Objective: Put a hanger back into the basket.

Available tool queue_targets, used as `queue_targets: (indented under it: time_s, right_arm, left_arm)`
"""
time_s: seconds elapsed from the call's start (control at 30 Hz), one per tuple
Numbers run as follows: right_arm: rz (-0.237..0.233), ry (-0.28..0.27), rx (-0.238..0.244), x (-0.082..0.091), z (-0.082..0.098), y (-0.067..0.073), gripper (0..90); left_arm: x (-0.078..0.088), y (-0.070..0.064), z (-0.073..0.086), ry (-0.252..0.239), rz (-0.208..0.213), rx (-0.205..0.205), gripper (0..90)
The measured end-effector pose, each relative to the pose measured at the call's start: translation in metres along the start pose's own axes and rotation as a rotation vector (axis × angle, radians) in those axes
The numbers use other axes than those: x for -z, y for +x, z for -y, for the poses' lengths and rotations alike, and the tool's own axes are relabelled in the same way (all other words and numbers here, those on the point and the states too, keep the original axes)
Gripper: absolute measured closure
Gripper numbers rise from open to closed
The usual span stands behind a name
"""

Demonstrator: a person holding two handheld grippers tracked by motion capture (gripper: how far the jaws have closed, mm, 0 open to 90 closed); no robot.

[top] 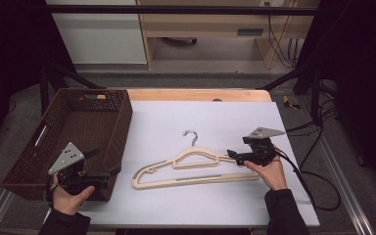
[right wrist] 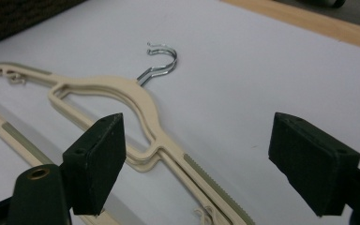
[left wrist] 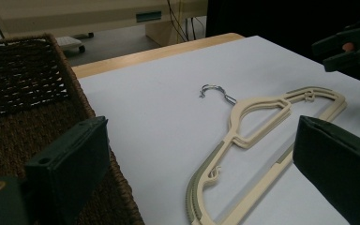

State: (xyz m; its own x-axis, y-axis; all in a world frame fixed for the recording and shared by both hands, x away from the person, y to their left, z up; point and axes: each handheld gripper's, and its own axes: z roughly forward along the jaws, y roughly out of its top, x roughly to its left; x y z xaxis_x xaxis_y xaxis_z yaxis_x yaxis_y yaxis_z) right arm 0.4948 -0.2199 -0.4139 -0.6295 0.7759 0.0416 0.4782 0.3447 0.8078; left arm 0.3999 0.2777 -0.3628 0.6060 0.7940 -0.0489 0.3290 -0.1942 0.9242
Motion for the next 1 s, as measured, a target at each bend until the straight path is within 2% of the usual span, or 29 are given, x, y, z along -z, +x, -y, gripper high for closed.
queue_targets:
  time_s: [0.03, 0.1, 0.2, 0.23, 0.3, 0.33, 0.37, 0.43, 0.47, 0.5, 0.53, 0.57, 0.63, 0.67, 0.7, 0.8, 0.83, 0.87, 0.93, 1.0]
  right_arm:
    - [-0.015, 0.038, 0.021, -0.010, 0.002, -0.001, 22.1]
    - [-0.018, 0.067, 0.042, -0.019, 0.004, -0.003, 24.2]
    - [-0.026, 0.088, 0.041, -0.026, 0.006, -0.005, 27.2]
    - [-0.025, 0.118, 0.049, -0.031, 0.008, -0.008, 29.4]
    - [-0.020, 0.131, 0.053, -0.034, 0.010, -0.010, 31.6]
    - [-0.027, 0.163, 0.024, -0.040, 0.014, -0.013, 33.0]
    - [-0.027, 0.163, 0.024, -0.040, 0.014, -0.013, 33.0]
    - [-0.024, 0.199, 0.022, -0.044, 0.019, -0.015, 35.7]
    - [-0.032, 0.208, 0.040, -0.046, 0.022, -0.018, 36.8]
    - [-0.034, 0.224, 0.020, -0.049, 0.025, -0.019, 40.1]
    - [-0.034, 0.224, 0.020, -0.049, 0.025, -0.019, 40.1]
    - [-0.056, 0.225, 0.027, -0.050, 0.027, -0.023, 44.1]
    - [-0.054, 0.226, 0.030, -0.051, 0.028, -0.023, 44.9]
    - [-0.059, 0.247, 0.015, -0.051, 0.028, -0.022, 46.1]
    - [-0.071, 0.249, 0.027, -0.054, 0.031, -0.023, 47.8]
    - [-0.087, 0.252, 0.024, -0.052, 0.030, -0.023, 53.2]
    - [-0.080, 0.249, 0.050, -0.051, 0.030, -0.023, 56.1]
    - [-0.092, 0.244, 0.075, -0.051, 0.031, -0.024, 56.9]
    - [-0.088, 0.254, 0.077, -0.049, 0.031, -0.023, 57.7]
    - [-0.089, 0.261, 0.105, -0.048, 0.031, -0.021, 59.8]
  left_arm:
    - [-0.001, -0.001, 0.000, 0.005, 0.002, -0.003, 3.7]
    - [-0.001, -0.001, 0.000, 0.005, 0.003, -0.004, 3.7]
    - [-0.001, -0.001, 0.000, 0.004, 0.005, -0.005, 3.8]
    - [-0.001, -0.001, 0.000, 0.003, 0.005, -0.005, 3.9]
    - [-0.002, -0.002, 0.000, 0.003, 0.009, -0.004, 3.9]
    - [-0.002, -0.002, 0.000, 0.004, 0.010, -0.004, 3.9]
    - [-0.002, -0.002, 0.000, 0.006, 0.010, -0.005, 3.9]
    - [-0.003, -0.002, 0.000, 0.008, 0.013, -0.006, 3.9]
    - [-0.004, -0.002, 0.000, 0.008, 0.014, -0.005, 4.0]
    - [-0.004, -0.003, 0.001, 0.008, 0.017, -0.004, 4.0]
    - [-0.004, -0.003, 0.001, 0.008, 0.017, -0.004, 4.1]
    - [-0.004, -0.003, 0.001, 0.008, 0.017, -0.005, 4.1]
    - [-0.004, -0.003, 0.001, 0.009, 0.020, -0.004, 4.2]
    - [-0.004, -0.003, 0.001, 0.010, 0.021, -0.004, 4.2]
    - [-0.005, -0.003, 0.001, 0.011, 0.021, -0.005, 4.3]
    - [-0.005, -0.003, 0.001, 0.013, 0.022, -0.003, 4.5]
    - [-0.005, -0.003, 0.001, 0.013, 0.022, -0.003, 4.5]
    - [-0.005, -0.003, 0.001, 0.014, 0.023, -0.004, 4.6]
    - [-0.005, -0.003, 0.001, 0.013, 0.023, -0.004, 4.6]
    - [-0.005, -0.003, 0.001, 0.013, 0.024, -0.003, 4.7]
